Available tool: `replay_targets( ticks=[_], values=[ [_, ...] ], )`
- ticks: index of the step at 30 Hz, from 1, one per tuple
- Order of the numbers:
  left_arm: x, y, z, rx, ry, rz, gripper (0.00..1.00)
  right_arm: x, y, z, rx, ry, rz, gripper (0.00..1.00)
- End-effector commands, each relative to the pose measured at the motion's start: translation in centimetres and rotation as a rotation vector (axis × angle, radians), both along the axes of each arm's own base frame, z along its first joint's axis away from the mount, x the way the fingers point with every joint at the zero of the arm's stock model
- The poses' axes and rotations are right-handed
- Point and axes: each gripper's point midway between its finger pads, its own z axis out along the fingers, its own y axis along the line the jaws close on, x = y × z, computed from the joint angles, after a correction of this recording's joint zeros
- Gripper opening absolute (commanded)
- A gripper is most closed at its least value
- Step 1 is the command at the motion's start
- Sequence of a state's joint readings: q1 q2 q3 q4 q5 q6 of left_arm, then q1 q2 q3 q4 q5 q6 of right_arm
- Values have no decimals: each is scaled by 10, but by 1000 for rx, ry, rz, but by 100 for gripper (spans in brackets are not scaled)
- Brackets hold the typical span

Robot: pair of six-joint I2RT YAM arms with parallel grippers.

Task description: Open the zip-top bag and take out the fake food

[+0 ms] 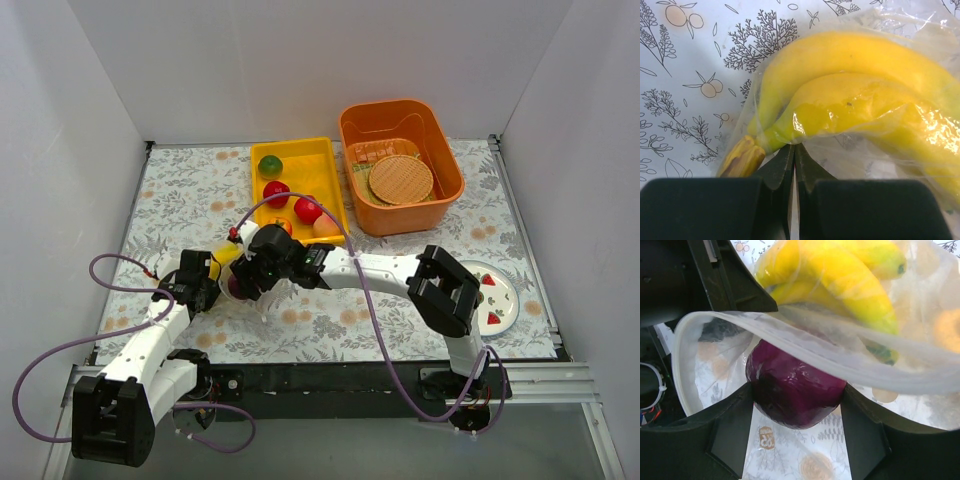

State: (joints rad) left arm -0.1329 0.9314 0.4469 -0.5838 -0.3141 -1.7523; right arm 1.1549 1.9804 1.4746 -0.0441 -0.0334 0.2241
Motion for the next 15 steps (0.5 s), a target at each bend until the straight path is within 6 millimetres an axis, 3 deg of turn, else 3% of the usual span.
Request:
replay_targets(
  ticks=[1, 9, 15],
  values=[
    [-1, 10, 6, 42, -2, 32, 0, 3, -9, 48, 59, -66, -11, 47],
    [0, 10, 5, 45, 0, 27, 0, 3, -14, 55, 66, -51, 13, 48],
    [1, 7, 4, 38, -1, 6, 0, -20, 0, 31, 74, 53, 160, 56]
  ],
)
